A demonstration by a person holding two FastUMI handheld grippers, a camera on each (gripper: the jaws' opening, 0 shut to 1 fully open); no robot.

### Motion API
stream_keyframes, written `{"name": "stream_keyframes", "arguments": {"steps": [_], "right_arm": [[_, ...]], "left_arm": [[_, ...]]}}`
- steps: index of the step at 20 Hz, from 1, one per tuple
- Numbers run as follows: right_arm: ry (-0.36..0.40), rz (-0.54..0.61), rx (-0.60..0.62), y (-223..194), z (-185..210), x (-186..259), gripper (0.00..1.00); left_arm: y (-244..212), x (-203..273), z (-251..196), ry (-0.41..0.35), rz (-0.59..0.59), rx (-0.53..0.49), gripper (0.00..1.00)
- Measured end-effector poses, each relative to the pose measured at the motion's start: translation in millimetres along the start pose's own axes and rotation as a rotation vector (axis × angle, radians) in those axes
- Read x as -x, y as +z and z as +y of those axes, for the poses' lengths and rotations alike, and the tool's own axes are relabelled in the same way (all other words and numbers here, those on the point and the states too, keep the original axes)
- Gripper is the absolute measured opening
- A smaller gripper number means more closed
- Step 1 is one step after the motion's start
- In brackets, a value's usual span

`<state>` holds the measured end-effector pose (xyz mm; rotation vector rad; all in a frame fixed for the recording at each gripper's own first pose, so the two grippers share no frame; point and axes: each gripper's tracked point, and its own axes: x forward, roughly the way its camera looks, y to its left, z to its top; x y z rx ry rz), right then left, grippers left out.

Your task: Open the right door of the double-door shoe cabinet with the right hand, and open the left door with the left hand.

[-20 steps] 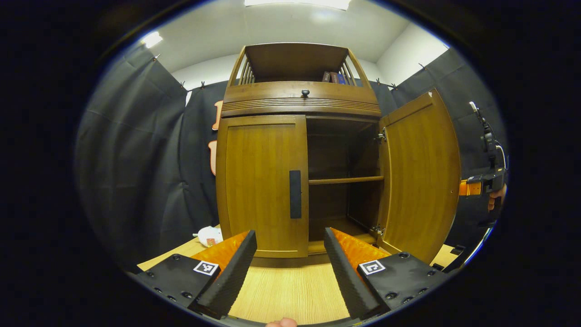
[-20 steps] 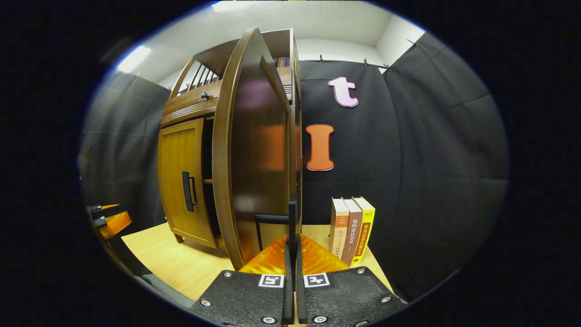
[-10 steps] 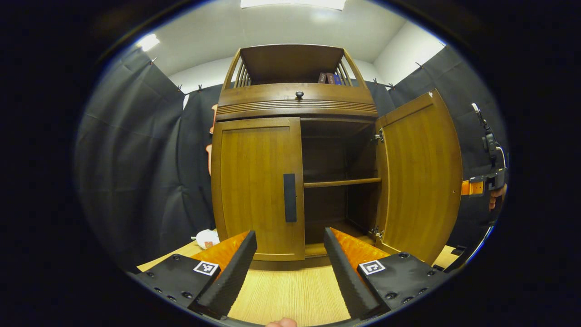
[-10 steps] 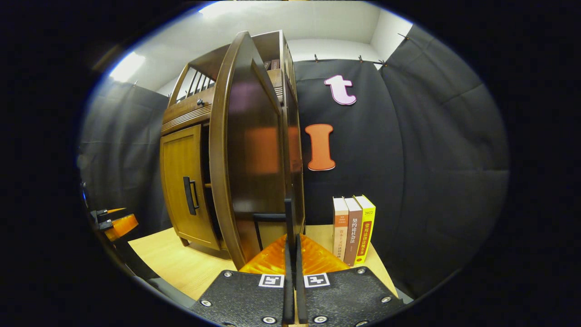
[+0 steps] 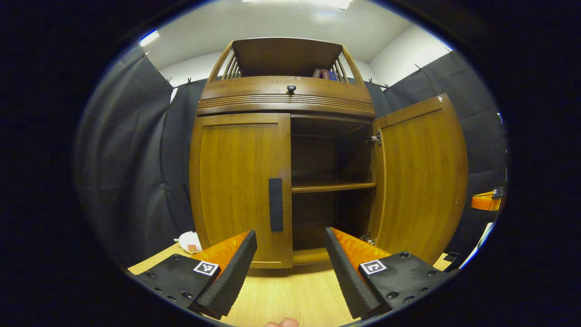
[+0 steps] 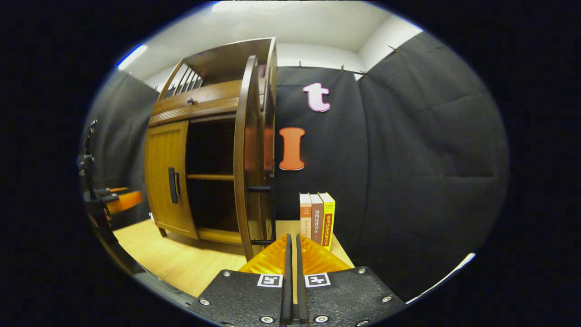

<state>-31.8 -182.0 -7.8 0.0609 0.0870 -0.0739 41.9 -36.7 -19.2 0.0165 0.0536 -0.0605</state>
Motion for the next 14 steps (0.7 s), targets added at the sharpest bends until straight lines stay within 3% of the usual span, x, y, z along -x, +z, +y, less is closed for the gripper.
{"name": "stream_keyframes", "arguments": {"steps": [3,4,7,11,14], "right_arm": [[-0.090,-0.011,-0.009,-5,-17,14,0.04],[-0.108,-0.018,-0.027,-6,-20,20,0.10],[-0.108,-0.027,-0.036,-9,-17,34,0.04],[-0.096,-0.055,0.026,-1,-10,46,0.46],[-0.033,-0.020,0.006,-7,7,51,0.78]], "left_arm": [[18,-38,13,0.009,-0.033,0.000,0.96],[24,-50,17,0.007,-0.043,0.011,0.96],[34,-87,25,0.020,-0.070,-0.003,0.94],[29,-124,23,0.010,-0.059,-0.040,0.94],[22,-143,29,0.028,-0.041,-0.028,0.97]]}}
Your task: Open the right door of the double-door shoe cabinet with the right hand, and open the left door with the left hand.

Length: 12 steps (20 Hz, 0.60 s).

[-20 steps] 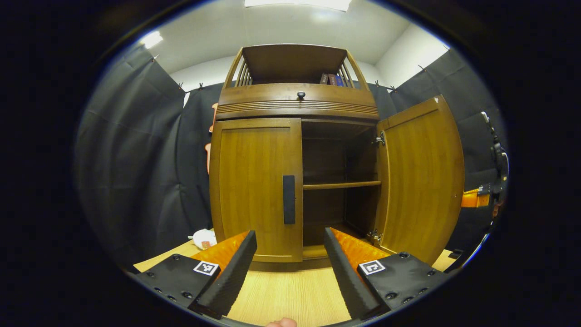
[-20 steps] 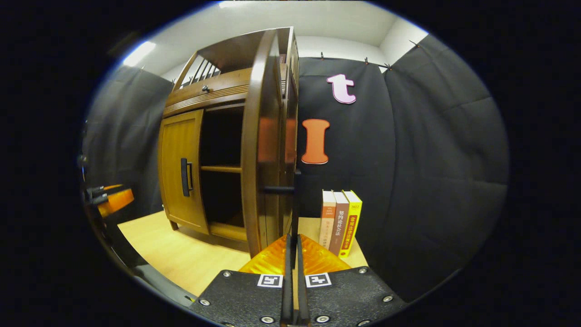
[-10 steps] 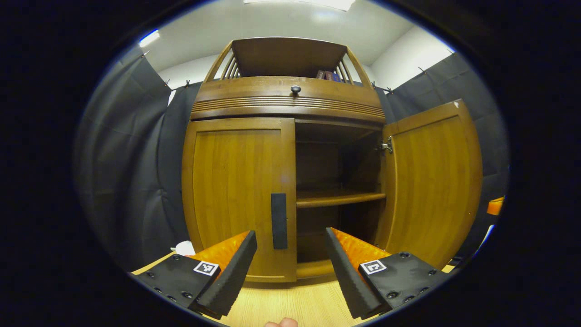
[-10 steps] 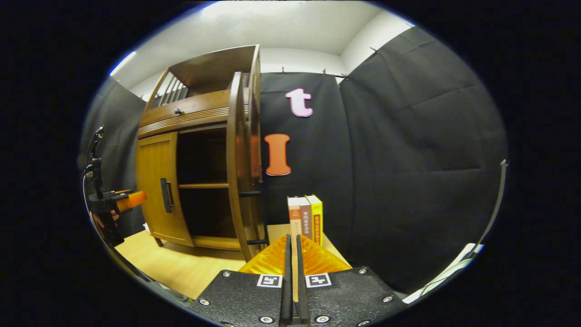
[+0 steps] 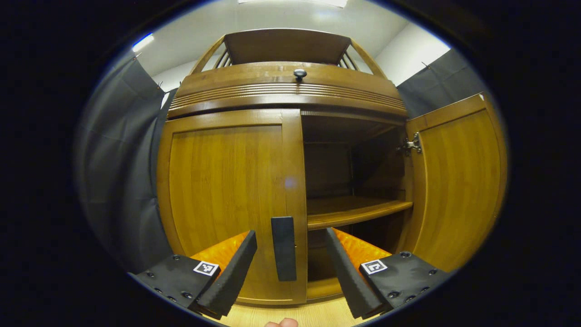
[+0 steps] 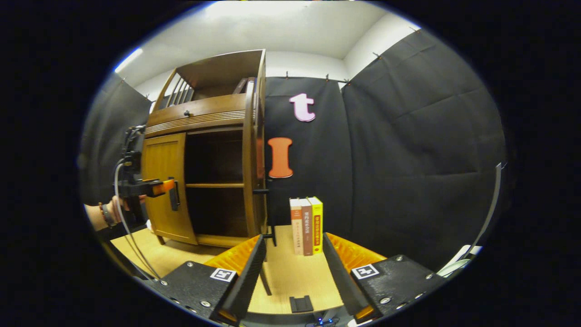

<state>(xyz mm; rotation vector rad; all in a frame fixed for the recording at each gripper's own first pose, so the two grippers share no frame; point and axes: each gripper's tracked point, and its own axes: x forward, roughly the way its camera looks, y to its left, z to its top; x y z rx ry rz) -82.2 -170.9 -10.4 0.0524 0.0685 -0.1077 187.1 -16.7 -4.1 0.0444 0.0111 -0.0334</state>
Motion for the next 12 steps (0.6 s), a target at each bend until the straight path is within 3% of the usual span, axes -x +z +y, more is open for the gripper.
{"name": "stream_keyframes", "arguments": {"steps": [1,2,4,5,12], "right_arm": [[-0.002,0.001,0.001,1,-2,0,0.92],[-0.002,0.005,0.003,0,-2,1,0.87],[0.007,0.010,-0.003,0,0,1,0.94],[0.023,0.012,-0.012,0,5,2,0.88],[0.032,0.012,-0.017,1,14,-2,0.88]], "left_arm": [[-2,-6,1,0.004,0.003,0.001,0.98],[-6,-14,2,0.013,0.010,-0.007,0.98],[-19,-23,5,0.036,0.040,-0.011,0.97],[-28,-29,7,0.040,0.059,-0.009,0.97],[-60,-57,12,0.035,0.131,0.009,0.93]]}}
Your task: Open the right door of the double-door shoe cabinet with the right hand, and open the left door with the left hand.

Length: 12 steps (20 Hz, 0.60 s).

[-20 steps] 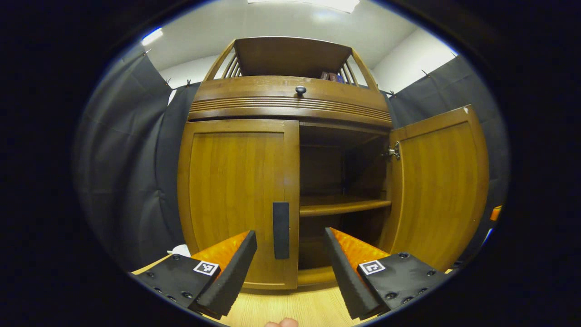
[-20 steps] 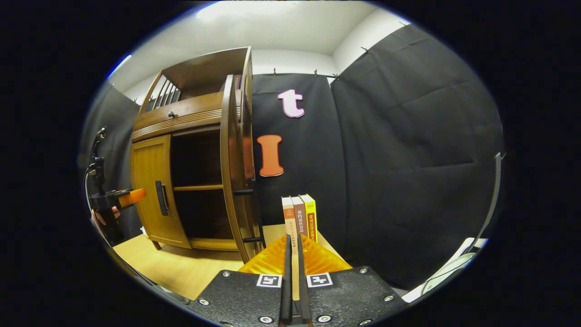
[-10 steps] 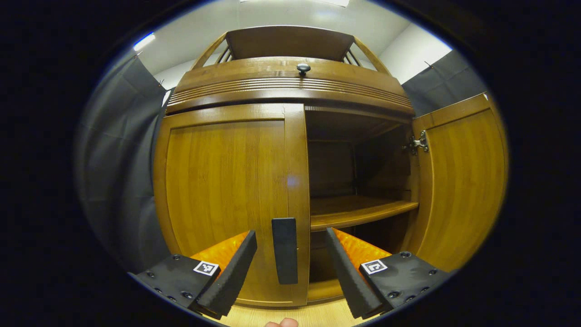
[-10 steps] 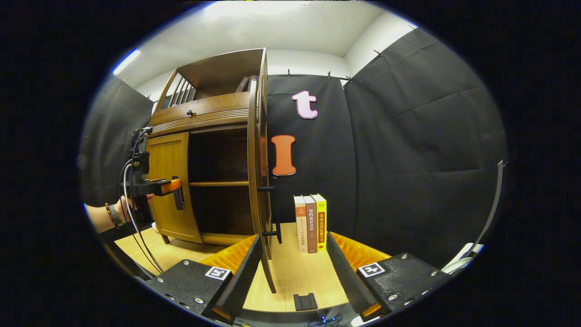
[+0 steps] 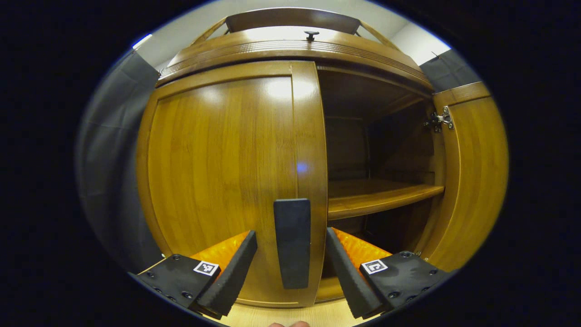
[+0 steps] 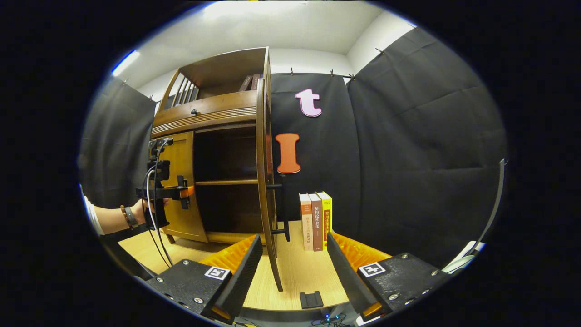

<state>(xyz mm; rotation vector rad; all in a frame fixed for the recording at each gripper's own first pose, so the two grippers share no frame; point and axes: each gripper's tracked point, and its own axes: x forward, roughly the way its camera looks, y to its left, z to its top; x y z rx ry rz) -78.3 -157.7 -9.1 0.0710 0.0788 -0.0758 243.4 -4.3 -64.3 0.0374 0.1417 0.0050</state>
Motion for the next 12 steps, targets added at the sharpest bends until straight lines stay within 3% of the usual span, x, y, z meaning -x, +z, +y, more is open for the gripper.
{"name": "stream_keyframes", "arguments": {"steps": [3,6,7,12], "right_arm": [[-0.001,0.001,0.003,-2,3,1,0.94],[0.001,0.020,0.007,-8,4,0,0.88],[0.001,0.023,0.004,-9,6,-1,0.94],[0.028,0.035,-0.017,-14,20,-4,0.88]], "left_arm": [[4,0,-6,-0.033,-0.036,0.017,0.89],[3,0,-4,-0.040,-0.039,-0.015,0.41],[2,1,-5,-0.044,-0.034,-0.014,0.40],[1,24,-5,-0.050,-0.015,-0.008,0.34]]}}
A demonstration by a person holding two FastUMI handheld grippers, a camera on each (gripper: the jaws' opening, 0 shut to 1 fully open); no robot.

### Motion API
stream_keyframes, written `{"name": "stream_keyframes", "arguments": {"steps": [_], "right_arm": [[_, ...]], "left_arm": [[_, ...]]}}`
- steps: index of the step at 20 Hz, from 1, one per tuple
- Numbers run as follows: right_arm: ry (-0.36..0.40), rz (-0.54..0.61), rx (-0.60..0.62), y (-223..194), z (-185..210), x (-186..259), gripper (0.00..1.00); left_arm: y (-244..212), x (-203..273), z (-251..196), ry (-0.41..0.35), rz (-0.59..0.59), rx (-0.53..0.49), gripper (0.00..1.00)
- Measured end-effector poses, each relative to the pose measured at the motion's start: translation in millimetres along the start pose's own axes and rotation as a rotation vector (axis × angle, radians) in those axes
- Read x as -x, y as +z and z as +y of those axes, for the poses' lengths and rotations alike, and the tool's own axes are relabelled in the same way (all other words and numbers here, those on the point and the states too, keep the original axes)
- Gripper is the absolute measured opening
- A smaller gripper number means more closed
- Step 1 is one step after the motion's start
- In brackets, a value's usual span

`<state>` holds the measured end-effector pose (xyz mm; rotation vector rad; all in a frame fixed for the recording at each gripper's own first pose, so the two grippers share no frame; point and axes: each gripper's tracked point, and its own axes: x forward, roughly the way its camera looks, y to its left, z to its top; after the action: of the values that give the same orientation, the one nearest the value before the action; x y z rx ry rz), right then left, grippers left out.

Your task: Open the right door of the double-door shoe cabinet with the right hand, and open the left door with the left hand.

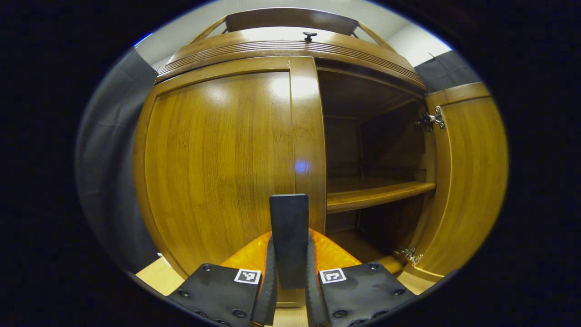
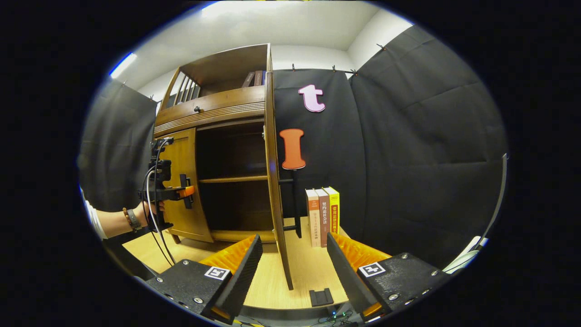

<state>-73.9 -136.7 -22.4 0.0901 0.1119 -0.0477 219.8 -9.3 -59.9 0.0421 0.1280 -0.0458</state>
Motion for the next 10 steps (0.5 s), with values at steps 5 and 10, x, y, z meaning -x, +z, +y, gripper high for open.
{"name": "stream_keyframes", "arguments": {"steps": [5,10], "right_arm": [[0.031,-0.001,0.023,-1,16,-10,0.88],[0.070,-0.009,0.027,1,31,-23,0.88]], "left_arm": [[1,61,12,-0.002,0.015,-0.024,0.32],[5,131,48,0.025,0.026,0.010,0.33]]}}
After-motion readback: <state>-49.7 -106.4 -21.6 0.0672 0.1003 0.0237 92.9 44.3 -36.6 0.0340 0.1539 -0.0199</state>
